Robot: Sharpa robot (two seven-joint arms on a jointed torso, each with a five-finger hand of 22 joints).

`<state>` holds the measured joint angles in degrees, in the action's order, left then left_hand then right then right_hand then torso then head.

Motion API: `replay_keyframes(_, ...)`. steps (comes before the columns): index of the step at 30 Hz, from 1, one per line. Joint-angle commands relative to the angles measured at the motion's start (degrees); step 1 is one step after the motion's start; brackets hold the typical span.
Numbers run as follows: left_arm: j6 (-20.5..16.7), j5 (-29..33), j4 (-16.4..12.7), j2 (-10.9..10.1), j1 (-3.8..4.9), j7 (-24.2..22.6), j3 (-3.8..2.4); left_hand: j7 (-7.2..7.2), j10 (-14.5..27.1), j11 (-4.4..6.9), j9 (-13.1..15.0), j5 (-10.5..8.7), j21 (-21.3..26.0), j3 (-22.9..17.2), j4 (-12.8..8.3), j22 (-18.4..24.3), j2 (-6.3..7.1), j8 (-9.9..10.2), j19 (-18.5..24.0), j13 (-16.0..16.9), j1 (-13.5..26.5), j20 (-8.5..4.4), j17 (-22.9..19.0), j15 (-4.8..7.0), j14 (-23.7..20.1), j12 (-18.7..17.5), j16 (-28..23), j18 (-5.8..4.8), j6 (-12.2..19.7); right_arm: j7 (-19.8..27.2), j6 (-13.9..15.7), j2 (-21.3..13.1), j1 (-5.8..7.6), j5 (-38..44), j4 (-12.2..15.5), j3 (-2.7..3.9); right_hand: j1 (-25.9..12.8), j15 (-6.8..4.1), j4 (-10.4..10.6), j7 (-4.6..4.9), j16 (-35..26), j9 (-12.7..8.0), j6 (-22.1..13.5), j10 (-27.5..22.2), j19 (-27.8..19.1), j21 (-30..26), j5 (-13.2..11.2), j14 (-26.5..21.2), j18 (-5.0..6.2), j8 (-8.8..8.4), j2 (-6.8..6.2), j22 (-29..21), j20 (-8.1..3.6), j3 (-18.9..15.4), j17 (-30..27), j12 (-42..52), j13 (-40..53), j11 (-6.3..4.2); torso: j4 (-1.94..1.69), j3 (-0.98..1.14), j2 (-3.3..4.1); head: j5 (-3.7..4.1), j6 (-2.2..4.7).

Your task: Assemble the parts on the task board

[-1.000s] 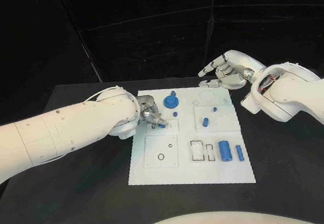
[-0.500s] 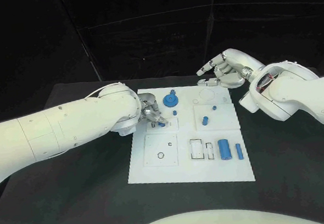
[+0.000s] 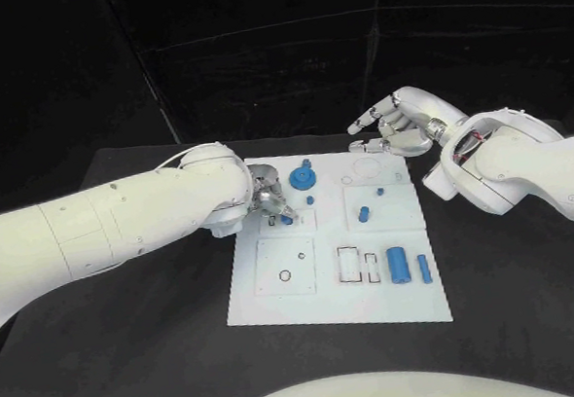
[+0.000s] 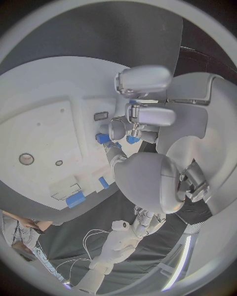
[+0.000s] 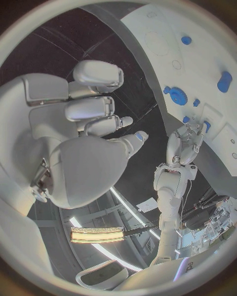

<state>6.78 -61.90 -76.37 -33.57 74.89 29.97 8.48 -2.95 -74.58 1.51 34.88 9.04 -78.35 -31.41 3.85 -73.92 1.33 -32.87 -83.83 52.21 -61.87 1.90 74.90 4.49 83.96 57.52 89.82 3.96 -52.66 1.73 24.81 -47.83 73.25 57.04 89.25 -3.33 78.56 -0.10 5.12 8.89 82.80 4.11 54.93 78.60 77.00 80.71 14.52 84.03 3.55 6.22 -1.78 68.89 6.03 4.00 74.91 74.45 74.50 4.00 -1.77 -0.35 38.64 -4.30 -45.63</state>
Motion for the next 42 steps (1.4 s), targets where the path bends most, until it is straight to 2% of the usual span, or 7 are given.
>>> replay_keyframes(1,2.12,-0.23,0.06,0.32,-0.14,0.43,0.16,0.17,-0.46,-0.07,-0.11,-0.31,0.04,-5.77,-5.24,-0.17,-0.3,-0.11,-0.26,0.16,0.82,-0.35,15.1,0.32,6.04,0.36,0.18,-0.32,-0.4,-0.13,0.5,0.09,0.11,0.01,0.11,0.05,0.06,-0.32,0.15,0.01,-0.28,-0.06,0.43,-0.15,-0.43,-0.28,0.15,3.02,1.02,0.39,0.43,-0.05,-0.11,-0.15,1.49,-0.38,-0.05,-0.14,0.03,-0.02,0.02,0.03,-0.04)
replay_keyframes(11,2.34,-0.23,0.7,0.81,0.06,0.38,0.15,0.41,-0.83,0.07,-0.62,-0.43,-0.16,-4.33,-0.94,-0.59,-0.23,0.48,-0.48,0.74,6.85,-0.49,15.1,0.45,6.04,1.23,0.18,-0.41,-1.56,-0.06,0.77,0.13,0.11,0.11,0.05,0.05,0.55,-0.34,0.01,0.02,-0.28,-0.08,0.4,-0.11,-0.31,-0.27,0.29,3.05,1.0,0.4,0.78,0.05,-0.13,0.05,1.56,-0.31,0.03,-0.16,-0.01,-0.03,-0.01,0.16,0.21)
replay_keyframes(21,2.47,-0.23,1.3,1.22,0.23,0.37,0.15,0.56,-0.96,0.19,-0.71,-0.54,-0.12,-3.58,-0.67,-0.61,0.59,0.57,-0.49,1.26,8.1,-0.6,15.1,0.56,6.04,1.74,0.18,-0.4,-2.05,0.18,0.83,0.2,0.11,0.14,0.01,0.05,0.66,-0.35,-0.03,0.03,-0.31,-0.09,0.38,-0.12,-0.31,-0.29,0.47,3.04,1.0,0.4,0.82,0.02,-0.14,0.08,1.52,-0.32,0.02,-0.15,-0.01,-0.01,0.02,0.27,0.05)
replay_keyframes(24,2.35,-0.23,1.47,1.27,0.25,0.37,0.15,0.52,-1.2,0.12,-0.67,-2.99,-0.25,0.12,1.6,-0.84,1.96,0.3,-0.58,1.52,11.47,-0.58,15.1,0.48,6.04,2.12,0.18,-0.47,-3.15,0.34,0.74,0.23,0.11,0.14,-0.01,0.05,0.9,-0.35,-0.21,0.03,-0.32,-0.1,0.38,-0.09,-0.3,-0.32,0.59,3.06,1.0,0.41,0.62,0.01,-0.15,0.03,1.53,-0.26,0.08,-0.16,-0.01,-0.03,0.02,0.09,0.19)
replay_keyframes(27,2.07,-0.23,1.62,1.29,0.26,0.37,0.15,0.79,-1.36,0.35,-0.7,-3.59,-0.4,4.32,2.95,-1.1,2.79,0.33,-0.7,1.82,13.04,-0.72,15.1,0.67,6.04,2.49,0.18,-0.5,-3.58,0.45,0.78,0.25,0.11,0.14,-0.01,0.05,0.9,-0.35,-0.21,0.03,-0.32,-0.1,0.38,-0.09,-0.3,-0.32,0.59,3.06,1.0,0.41,0.62,0.01,-0.15,0.03,1.53,-0.26,0.08,-0.16,-0.01,-0.01,0.03,0.11,0.18)
replay_keyframes(34,1.43,-0.22,2.09,1.37,0.27,0.35,0.14,1.14,-1.39,0.65,-0.73,-3.52,-0.55,12.12,4.53,-1.52,2.01,0.52,-0.84,2.19,12.13,-1.06,15.1,0.99,6.04,2.9,0.18,-0.58,-3.93,0.29,1.21,0.22,0.11,0.14,0.01,0.05,0.91,-0.35,-0.22,0.03,-0.33,-0.1,0.38,-0.09,-0.3,-0.32,0.6,3.05,1.0,0.41,0.61,0.0,-0.15,0.03,1.52,-0.27,0.08,-0.16,0.02,0.04,0.01,0.16,0.05)
replay_keyframes(42,1.12,-0.01,2.19,1.2,0.35,0.3,0.13,1.26,-1.4,0.66,-0.73,-3.79,-0.58,16.61,5.82,-1.72,1.14,0.61,-0.9,2.33,11.07,-1.13,15.1,1.04,6.04,3.06,0.18,-0.6,-4.07,0.38,1.7,0.21,0.12,0.12,-0.26,0.05,0.87,-0.34,-0.22,0.08,-0.68,-0.14,0.19,-0.34,-0.86,-0.78,0.67,2.93,1.19,0.33,0.4,-0.92,-0.15,-0.15,0.94,-0.58,-0.22,-0.11,0.02,-0.08,-0.01,0.4,0.01)
